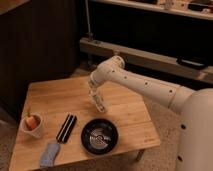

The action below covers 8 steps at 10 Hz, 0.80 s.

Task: Stand the bottle upright

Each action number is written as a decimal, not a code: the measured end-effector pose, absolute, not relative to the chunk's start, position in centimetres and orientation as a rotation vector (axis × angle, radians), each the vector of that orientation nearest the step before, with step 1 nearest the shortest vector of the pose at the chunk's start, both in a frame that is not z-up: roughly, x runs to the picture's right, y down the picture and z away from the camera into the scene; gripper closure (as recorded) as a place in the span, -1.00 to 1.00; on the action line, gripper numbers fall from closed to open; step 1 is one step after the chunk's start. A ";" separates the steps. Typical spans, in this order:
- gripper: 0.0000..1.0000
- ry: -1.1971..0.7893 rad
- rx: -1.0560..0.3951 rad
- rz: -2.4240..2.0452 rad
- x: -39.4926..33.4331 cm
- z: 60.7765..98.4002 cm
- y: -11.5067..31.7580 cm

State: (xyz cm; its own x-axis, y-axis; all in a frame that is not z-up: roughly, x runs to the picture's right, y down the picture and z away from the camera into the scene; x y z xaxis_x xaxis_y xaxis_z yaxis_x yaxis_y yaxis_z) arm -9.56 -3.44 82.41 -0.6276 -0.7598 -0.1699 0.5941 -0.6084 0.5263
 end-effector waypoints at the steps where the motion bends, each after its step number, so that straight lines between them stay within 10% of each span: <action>1: 0.23 -0.546 0.496 -2.222 -9.2 82.3 -3.6; 8: 0.23 -0.527 0.551 -2.128 -6.4 81.4 -4.9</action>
